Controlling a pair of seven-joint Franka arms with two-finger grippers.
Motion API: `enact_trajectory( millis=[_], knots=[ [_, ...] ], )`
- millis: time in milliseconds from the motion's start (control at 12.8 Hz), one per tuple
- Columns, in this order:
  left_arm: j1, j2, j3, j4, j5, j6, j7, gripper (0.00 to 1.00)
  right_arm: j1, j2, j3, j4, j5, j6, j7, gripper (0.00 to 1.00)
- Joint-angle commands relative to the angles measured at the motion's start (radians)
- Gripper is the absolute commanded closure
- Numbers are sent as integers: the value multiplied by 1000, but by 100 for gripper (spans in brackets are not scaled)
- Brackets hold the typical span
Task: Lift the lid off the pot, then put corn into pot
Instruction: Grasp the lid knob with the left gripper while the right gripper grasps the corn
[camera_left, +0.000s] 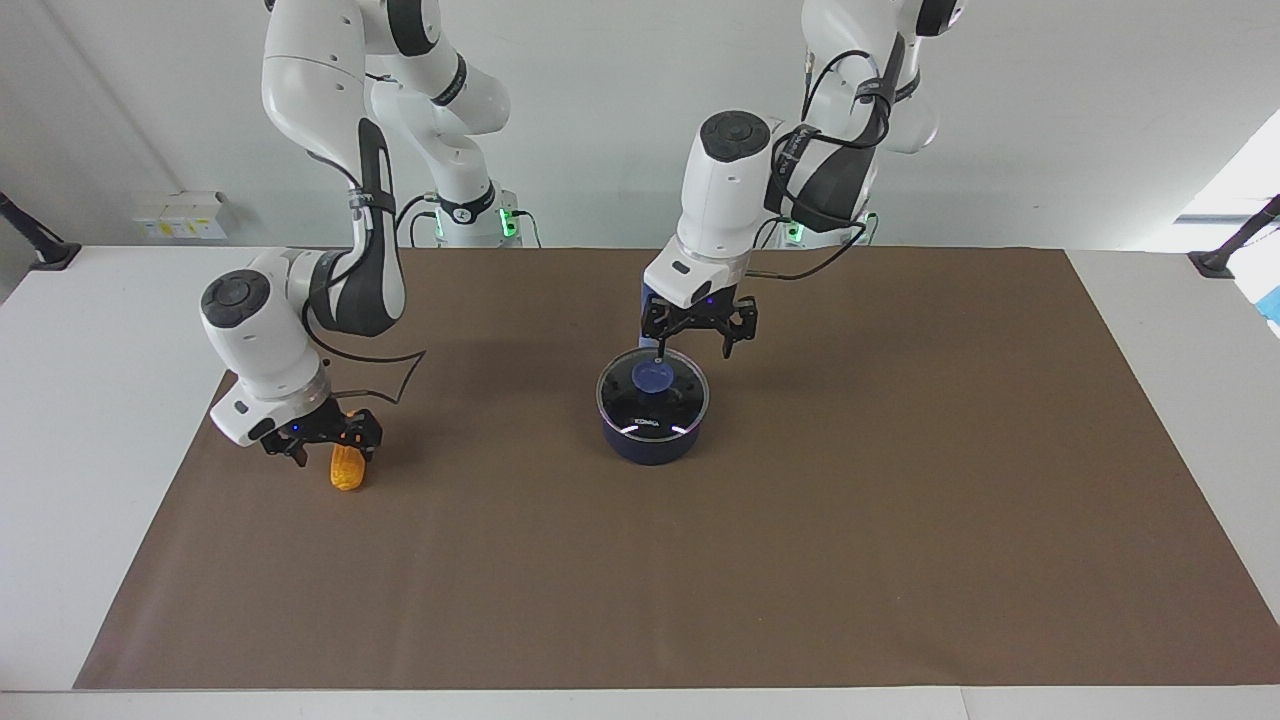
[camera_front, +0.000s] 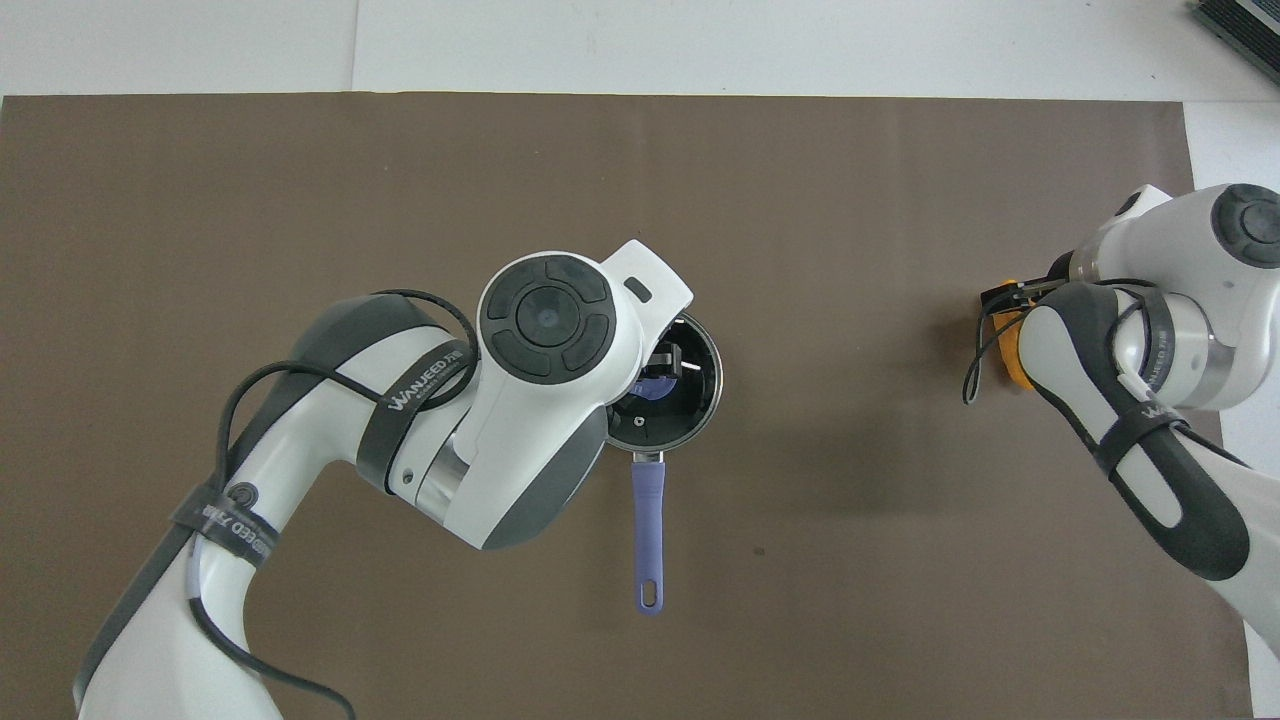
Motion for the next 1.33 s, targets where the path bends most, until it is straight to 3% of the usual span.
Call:
enact_trajectory(
  millis=[0, 312, 469, 547, 703, 781, 859, 938, 1016, 1250],
  knots=[
    [-50, 83, 18, 70, 15, 6, -12, 0, -7, -11, 4, -30, 4, 41, -36, 0],
    [-56, 183, 18, 168, 15, -14, -66, 0, -7, 18, 4, -35, 4, 97, -41, 0],
    [-56, 185, 18, 173, 15, -41, -66, 0, -6, 18, 4, -35, 4, 98, -43, 0],
    [-56, 183, 18, 173, 15, -46, -66, 0, -6, 18, 4, -35, 4, 98, -44, 9],
    [-55, 182, 17, 173, 15, -64, -63, 0, -6, 18, 4, -33, 4, 86, -49, 48],
    [-55, 179, 17, 173, 15, -72, -63, 0, -6, 18, 4, -33, 4, 80, -49, 51],
    [-55, 179, 17, 173, 15, -77, -63, 0, -6, 17, 4, -32, 4, 69, -49, 60],
    [-55, 179, 17, 173, 15, -81, -63, 0, -6, 17, 4, -21, 4, 14, -49, 100],
    [-53, 177, 17, 173, 15, -83, -61, 2, -7, 17, 4, -9, 5, -27, -40, 100],
    [-55, 177, 17, 173, 14, -100, -63, 22, -26, 11, 5, 46, 7, -51, -41, 100]
  ],
)
